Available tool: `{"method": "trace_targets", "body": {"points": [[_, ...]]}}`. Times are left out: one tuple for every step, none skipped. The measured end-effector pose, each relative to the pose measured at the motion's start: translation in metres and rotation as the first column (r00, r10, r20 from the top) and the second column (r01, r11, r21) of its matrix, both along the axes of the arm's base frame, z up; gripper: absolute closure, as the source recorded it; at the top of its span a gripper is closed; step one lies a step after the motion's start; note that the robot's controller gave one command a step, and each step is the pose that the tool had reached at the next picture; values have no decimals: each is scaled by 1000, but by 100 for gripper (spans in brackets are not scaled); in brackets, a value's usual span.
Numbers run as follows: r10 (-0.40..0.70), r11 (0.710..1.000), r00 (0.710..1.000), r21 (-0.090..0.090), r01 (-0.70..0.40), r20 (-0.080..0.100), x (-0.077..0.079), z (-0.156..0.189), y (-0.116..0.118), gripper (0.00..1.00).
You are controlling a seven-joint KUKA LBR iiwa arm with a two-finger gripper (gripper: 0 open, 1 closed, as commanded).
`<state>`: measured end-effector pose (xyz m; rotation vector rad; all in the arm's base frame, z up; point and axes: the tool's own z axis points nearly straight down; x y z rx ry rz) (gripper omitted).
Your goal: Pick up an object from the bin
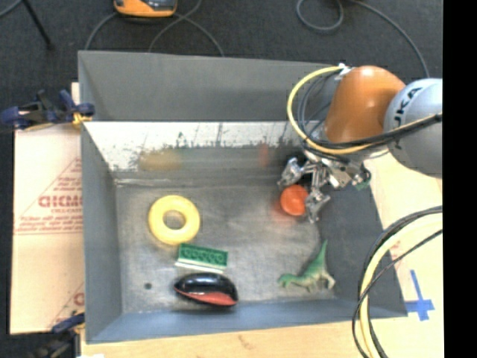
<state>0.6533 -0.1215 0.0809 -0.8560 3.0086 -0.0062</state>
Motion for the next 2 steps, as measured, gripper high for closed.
{"method": "trace_targets", "body": {"points": [[-1,1000,1000,1,1,0,0,0,0,100],[13,1000,1000,0,-13,-7,-7,158,30,100]]}}
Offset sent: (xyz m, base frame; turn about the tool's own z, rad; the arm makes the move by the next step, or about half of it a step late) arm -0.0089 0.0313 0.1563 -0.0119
